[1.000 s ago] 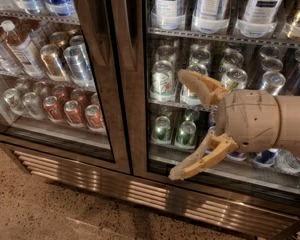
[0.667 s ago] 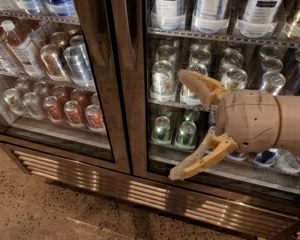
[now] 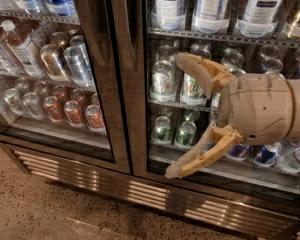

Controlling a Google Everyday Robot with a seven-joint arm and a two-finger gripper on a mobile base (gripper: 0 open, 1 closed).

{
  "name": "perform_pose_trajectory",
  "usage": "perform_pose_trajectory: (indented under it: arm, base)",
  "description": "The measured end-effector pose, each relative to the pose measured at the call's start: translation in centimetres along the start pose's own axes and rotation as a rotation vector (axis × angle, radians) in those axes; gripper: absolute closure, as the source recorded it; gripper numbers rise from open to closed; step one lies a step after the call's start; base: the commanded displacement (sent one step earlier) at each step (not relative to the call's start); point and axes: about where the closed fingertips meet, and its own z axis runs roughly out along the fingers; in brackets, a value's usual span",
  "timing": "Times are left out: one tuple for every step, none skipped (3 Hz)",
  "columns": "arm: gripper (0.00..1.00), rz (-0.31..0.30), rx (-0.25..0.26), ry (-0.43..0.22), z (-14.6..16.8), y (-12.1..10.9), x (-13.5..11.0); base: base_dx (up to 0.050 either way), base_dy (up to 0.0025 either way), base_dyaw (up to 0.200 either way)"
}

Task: Open right fridge door

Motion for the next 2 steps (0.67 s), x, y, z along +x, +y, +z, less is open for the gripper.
perform_pose_trajectory:
  arm:
    - [0.0,0.0,0.0,0.0,0.0,0.0,0.0]
    - [0.0,0.017,-0.008,0.017,0.41,-0.36,0.01]
  base:
    - [0.0,0.0,0.0]
    - [0.0,0.0,0.0]
